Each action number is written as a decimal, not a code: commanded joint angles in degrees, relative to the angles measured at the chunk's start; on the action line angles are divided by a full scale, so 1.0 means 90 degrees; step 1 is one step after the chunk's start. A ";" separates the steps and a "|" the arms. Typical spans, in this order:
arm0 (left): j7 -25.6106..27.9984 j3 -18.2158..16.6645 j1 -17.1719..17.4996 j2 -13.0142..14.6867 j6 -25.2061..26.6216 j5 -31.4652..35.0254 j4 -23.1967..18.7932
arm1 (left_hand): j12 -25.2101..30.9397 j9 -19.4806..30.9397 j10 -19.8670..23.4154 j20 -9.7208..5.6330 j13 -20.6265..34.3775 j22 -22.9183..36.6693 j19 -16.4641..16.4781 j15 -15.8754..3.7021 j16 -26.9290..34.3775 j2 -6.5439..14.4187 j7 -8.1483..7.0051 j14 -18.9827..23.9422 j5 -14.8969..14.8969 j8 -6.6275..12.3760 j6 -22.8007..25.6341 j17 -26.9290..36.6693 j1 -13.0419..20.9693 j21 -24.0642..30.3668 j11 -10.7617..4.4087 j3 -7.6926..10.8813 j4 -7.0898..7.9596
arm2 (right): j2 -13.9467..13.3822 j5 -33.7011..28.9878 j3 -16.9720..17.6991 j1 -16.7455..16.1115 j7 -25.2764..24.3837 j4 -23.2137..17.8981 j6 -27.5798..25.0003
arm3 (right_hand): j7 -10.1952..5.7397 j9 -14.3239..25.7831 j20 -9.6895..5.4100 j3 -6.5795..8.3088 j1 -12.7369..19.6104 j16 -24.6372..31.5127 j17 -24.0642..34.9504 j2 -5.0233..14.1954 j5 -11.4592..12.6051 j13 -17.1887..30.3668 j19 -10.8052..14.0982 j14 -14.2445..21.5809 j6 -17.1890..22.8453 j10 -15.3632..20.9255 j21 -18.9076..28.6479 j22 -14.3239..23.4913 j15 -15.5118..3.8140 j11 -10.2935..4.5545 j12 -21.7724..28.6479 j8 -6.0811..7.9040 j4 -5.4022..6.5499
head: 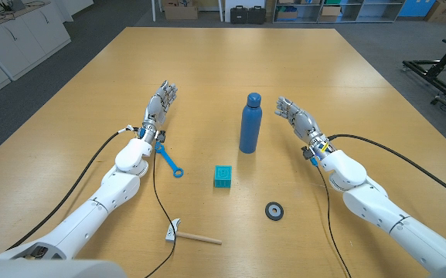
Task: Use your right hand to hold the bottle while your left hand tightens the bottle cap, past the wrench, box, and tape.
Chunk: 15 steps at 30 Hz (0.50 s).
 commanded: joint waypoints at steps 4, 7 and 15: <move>0.0013 -0.0060 0.0130 0.0082 -0.0026 -0.0021 -0.0173 | 0.0036 0.0033 0.0045 -0.0306 0.0015 0.0011 0.0058 -0.0011 0.0023 0.0030 0.0011 0.0077 -0.0019 0.0014 0.0062 0.0015 0.0074 0.0021 -0.0012 0.0019 -0.0042 | -0.0004 -0.0178 -0.0095 -0.0206 -0.0091 -0.0311 0.0044 | 0.0350 0.0033 0.0005 0.0015 0.0127 0.0040 -0.0003 0.0009 0.0056 0.0022 -0.0020 -0.0031 -0.0018 -0.0007 -0.0037 0.0036 -0.0017 0.0033 0.0028 0.0042 -0.0052; -0.0006 -0.0061 0.0133 0.0105 -0.0029 -0.0007 -0.0187 | 0.0035 0.0033 0.0048 -0.0303 0.0012 0.0011 0.0063 -0.0005 0.0024 0.0033 0.0016 0.0083 -0.0019 0.0013 0.0065 0.0015 0.0077 0.0021 -0.0016 0.0021 -0.0045 | -0.0009 -0.0207 -0.0102 -0.0246 -0.0108 -0.0352 0.0055 | 0.0345 0.0033 0.0005 0.0017 0.0138 0.0041 -0.0005 0.0009 0.0059 0.0022 -0.0015 -0.0031 -0.0011 -0.0005 -0.0040 0.0036 -0.0019 0.0035 0.0030 0.0047 -0.0055; -0.0037 -0.0087 0.0172 0.0131 -0.0020 -0.0054 -0.0244 | 0.0039 0.0034 0.0071 -0.0304 0.0003 0.0011 0.0064 -0.0009 0.0021 0.0041 0.0012 0.0094 -0.0020 0.0013 0.0079 0.0015 0.0083 0.0016 -0.0024 0.0026 -0.0052 | -0.0006 -0.0289 -0.0117 -0.0368 -0.0170 -0.0468 0.0107 | 0.0338 0.0034 0.0009 0.0028 0.0188 0.0053 -0.0015 0.0010 0.0072 0.0021 -0.0002 -0.0017 0.0008 0.0008 -0.0057 0.0036 -0.0020 0.0023 0.0042 0.0064 -0.0071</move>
